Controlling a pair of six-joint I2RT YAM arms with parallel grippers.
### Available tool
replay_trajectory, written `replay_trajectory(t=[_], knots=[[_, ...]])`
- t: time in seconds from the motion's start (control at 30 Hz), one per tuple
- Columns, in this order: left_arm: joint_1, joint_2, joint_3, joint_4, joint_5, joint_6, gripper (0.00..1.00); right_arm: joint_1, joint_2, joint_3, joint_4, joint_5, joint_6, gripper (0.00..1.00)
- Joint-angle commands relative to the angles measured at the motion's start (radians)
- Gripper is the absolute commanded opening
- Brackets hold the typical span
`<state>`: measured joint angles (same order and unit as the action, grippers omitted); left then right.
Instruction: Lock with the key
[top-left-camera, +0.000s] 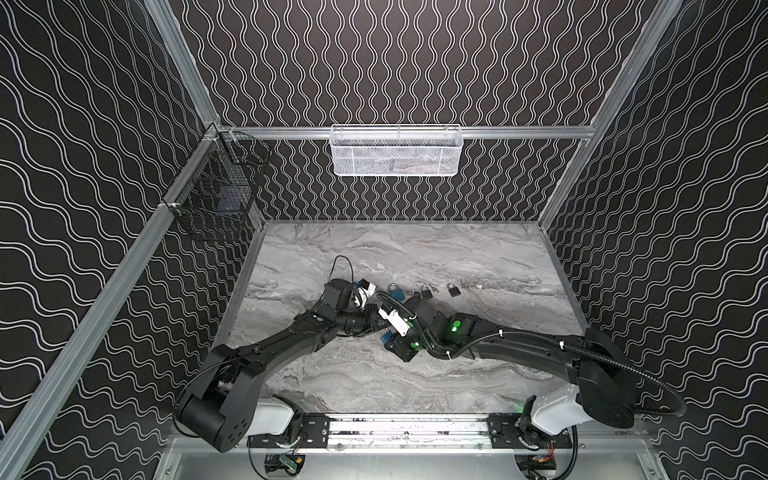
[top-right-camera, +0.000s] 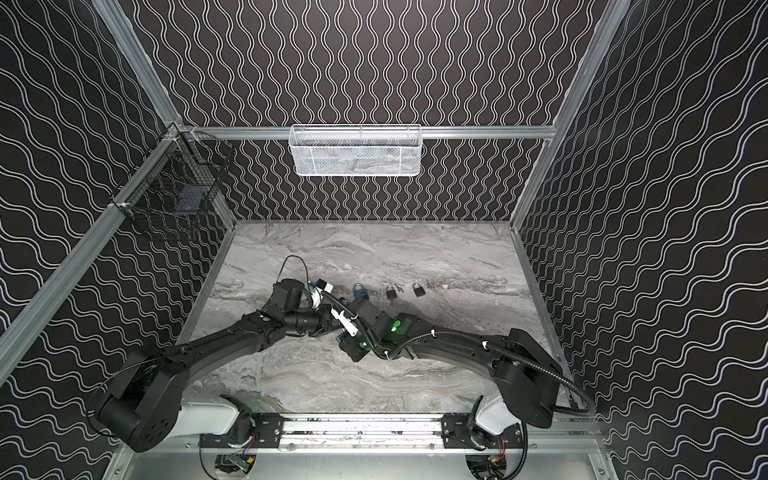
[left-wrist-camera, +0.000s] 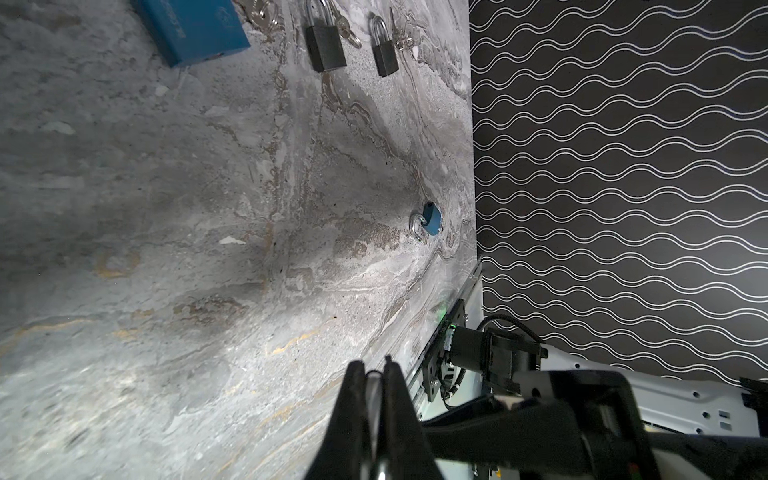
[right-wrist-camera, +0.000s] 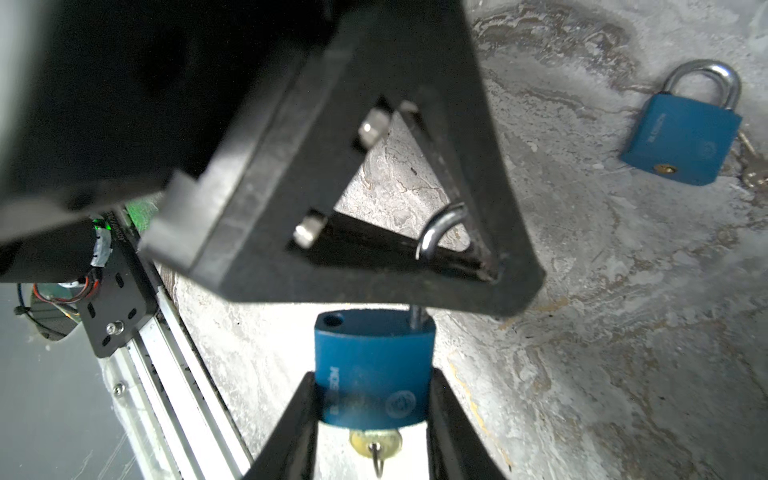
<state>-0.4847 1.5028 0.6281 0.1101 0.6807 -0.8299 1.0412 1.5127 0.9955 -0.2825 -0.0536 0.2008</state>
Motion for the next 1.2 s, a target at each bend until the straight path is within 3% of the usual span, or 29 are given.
replay_trajectory(t=[0.0,0.17,0.47,0.63,0.87,1.17], knots=[[0.000,-0.009,0.006,-0.045,-0.060,0.045,0.00,0.003,-0.018,-0.024,0.040,0.026,0.013,0.50],[0.000,-0.029,0.012,-0.065,-0.076,0.049,0.00,0.002,-0.038,-0.044,0.046,0.038,0.031,0.66],[0.000,-0.075,0.003,-0.049,-0.091,0.038,0.00,-0.005,-0.174,-0.153,0.115,0.027,0.135,0.73],[0.000,-0.170,-0.030,-0.002,-0.130,0.013,0.00,-0.056,-0.318,-0.288,0.243,0.014,0.373,0.70],[0.000,-0.313,-0.078,0.060,-0.215,-0.025,0.00,-0.128,-0.462,-0.472,0.506,-0.109,0.758,0.63],[-0.002,-0.379,-0.119,0.157,-0.281,-0.086,0.00,-0.133,-0.418,-0.545,0.778,-0.234,0.987,0.60]])
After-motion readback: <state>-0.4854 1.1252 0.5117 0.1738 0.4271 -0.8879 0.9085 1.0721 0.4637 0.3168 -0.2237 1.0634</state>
